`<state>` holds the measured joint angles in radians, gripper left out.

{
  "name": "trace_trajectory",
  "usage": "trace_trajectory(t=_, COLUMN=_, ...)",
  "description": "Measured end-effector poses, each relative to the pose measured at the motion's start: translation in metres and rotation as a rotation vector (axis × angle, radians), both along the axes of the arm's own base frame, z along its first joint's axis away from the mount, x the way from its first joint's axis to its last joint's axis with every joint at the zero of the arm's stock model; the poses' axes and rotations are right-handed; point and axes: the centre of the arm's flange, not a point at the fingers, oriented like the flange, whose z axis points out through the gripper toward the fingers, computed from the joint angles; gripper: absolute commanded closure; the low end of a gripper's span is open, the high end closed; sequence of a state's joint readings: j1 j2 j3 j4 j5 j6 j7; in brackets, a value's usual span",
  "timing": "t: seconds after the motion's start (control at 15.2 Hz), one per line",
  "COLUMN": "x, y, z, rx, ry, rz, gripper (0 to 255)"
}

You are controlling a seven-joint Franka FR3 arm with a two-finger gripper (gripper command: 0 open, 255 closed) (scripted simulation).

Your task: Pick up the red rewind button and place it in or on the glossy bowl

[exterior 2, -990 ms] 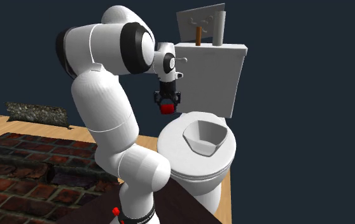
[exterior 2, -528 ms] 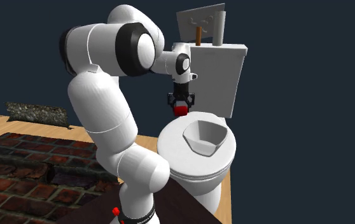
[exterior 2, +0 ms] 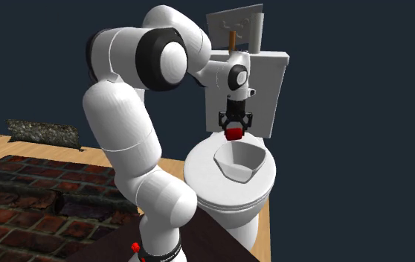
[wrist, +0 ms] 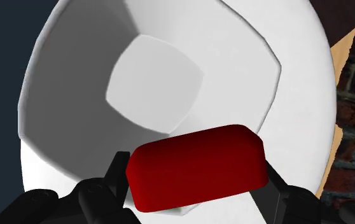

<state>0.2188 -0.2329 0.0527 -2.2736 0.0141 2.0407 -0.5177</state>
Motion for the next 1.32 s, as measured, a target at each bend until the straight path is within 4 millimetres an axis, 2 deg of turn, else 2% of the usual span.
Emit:
trace_trajectory(t=0.07, x=0.01, y=-0.014, z=-0.001, rx=0.0, ry=0.0, rz=0.0, gripper=255)
trace_trajectory(t=0.13, x=0.012, y=-0.023, z=-0.004, rx=0.0, ry=0.0, rz=0.0, gripper=255)
trace_trajectory(t=0.33, x=0.016, y=-0.03, z=-0.016, rx=0.0, ry=0.0, rz=0.001, gripper=255)
trace_trajectory(t=0.92, x=0.016, y=-0.032, z=-0.062, rx=0.0, ry=0.0, rz=0.001, gripper=255)
trace_trajectory(t=1.32, x=0.016, y=-0.032, z=-0.067, rx=0.0, ry=0.0, rz=0.001, gripper=255)
